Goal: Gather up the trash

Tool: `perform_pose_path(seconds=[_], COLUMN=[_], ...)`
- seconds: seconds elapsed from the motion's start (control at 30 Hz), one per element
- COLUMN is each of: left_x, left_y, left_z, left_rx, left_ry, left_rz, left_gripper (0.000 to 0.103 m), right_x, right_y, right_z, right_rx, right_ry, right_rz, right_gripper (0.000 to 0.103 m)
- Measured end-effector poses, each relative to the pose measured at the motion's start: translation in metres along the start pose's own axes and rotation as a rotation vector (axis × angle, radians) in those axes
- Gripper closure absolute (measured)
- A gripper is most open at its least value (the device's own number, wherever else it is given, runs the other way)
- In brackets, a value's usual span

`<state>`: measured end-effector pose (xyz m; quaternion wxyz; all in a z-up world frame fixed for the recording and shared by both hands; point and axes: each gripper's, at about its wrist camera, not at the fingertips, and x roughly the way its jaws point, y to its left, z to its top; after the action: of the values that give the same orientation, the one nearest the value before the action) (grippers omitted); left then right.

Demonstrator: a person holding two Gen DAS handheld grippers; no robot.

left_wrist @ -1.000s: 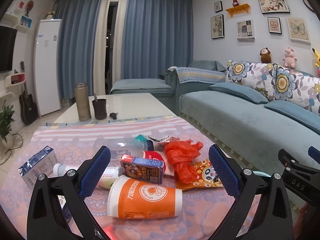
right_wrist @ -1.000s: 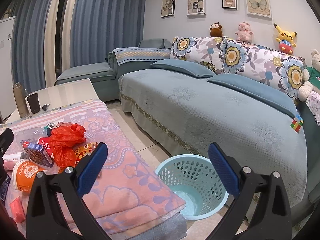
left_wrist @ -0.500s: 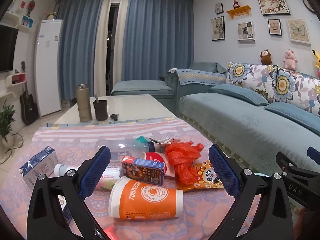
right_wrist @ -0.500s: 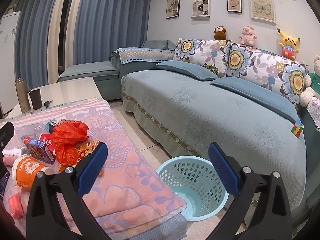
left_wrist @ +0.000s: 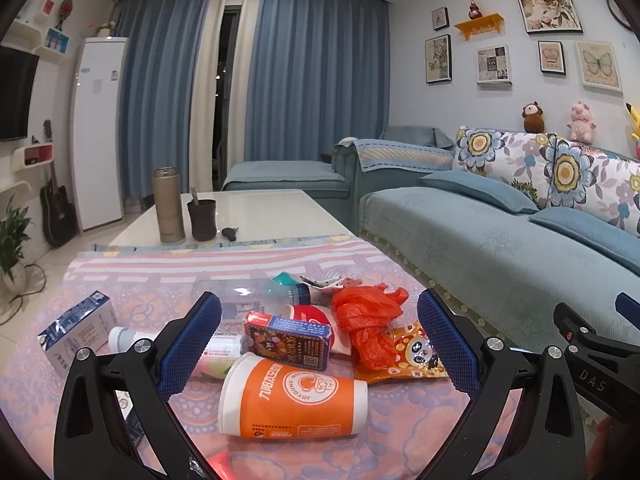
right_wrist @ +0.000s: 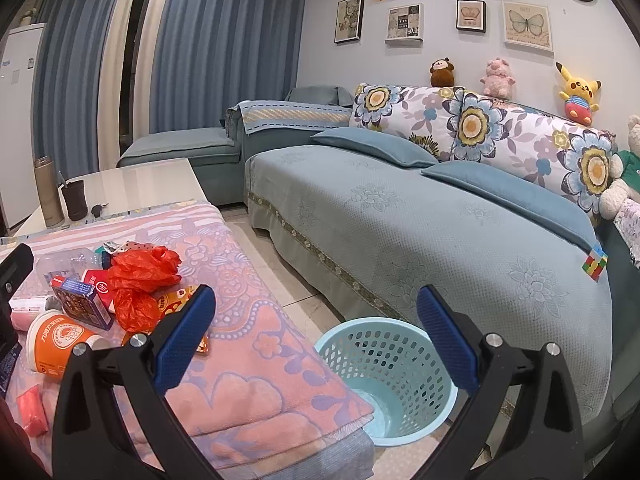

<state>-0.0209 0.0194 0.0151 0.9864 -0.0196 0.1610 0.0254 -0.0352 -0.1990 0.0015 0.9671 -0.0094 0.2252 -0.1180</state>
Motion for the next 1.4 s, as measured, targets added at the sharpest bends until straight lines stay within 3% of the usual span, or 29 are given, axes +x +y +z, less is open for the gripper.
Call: perform_pose_path(seconds=[0.9, 1.07, 1.17, 1.3, 1.4], left_x=[-0.004, -0.008, -0.015, -0.025, -0.026], left_y=[0.011, 0.036, 0.067, 0.128, 0.175], left_z=[0.004, 0.007, 0.006, -0.008, -0.025], left_rx=[-0.019, -0.060, -0.098, -0.115, -0.176], left_ry=[-0.009, 0.001, 0.014, 0.088, 0.177], left_rz=[0.017, 0.038, 0.071, 0.159, 0.164], left_gripper=[0.008, 0.008, 0.008, 0.008, 0.008], right_x=[0.000, 0.001, 0.006, 0.006, 0.007], right_y=[0.008, 0.013, 0.025, 0.052, 0.083], right_z=[0.000, 0.003, 0.005, 0.003, -0.004], right_rx=[-0.011, 0.004, -0.009, -0.103, -0.191], right_ry=[0.004, 0.015, 0.043, 0.042, 0.066], right_rz=[0.018, 0.121, 0.234, 0.374, 0.499], right_gripper=[0.008, 0.008, 0.008, 0.014, 0.016])
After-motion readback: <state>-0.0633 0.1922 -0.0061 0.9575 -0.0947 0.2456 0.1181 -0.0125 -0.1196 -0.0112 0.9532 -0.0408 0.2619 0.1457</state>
